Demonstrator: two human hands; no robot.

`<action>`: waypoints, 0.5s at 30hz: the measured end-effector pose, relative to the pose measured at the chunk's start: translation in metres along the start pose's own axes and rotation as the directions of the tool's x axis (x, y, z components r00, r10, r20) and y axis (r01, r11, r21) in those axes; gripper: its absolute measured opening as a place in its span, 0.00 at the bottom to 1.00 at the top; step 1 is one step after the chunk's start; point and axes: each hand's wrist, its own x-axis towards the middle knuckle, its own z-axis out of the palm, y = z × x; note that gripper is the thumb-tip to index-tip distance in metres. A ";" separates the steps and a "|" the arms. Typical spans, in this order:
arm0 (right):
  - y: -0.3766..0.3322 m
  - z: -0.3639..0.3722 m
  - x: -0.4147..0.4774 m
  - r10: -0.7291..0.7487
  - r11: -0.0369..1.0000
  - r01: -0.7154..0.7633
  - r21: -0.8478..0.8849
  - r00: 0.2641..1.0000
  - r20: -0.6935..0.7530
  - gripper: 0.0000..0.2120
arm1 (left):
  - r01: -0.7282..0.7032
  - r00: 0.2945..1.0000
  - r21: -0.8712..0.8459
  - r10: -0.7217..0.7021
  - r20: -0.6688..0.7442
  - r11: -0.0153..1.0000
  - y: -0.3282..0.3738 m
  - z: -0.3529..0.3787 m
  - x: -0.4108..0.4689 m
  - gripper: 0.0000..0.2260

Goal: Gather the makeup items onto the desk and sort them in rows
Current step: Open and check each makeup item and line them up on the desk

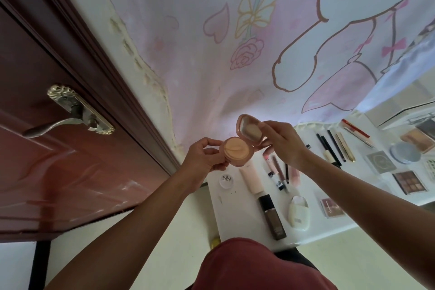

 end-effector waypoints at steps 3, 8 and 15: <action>0.011 0.000 0.001 0.049 0.998 -0.049 0.033 0.999 0.004 0.12 | 0.040 0.999 -0.019 -0.040 0.005 0.999 -0.009 -0.001 -0.001 0.11; 0.045 0.008 0.004 0.178 0.983 -0.180 0.046 0.983 0.053 0.11 | 0.202 0.979 -0.040 -0.202 -0.003 0.979 -0.040 0.001 -0.001 0.08; 0.109 0.030 -0.001 0.355 0.934 -0.356 -0.019 0.922 0.157 0.13 | 0.377 0.921 0.058 -0.368 -0.128 0.924 -0.109 0.009 -0.007 0.07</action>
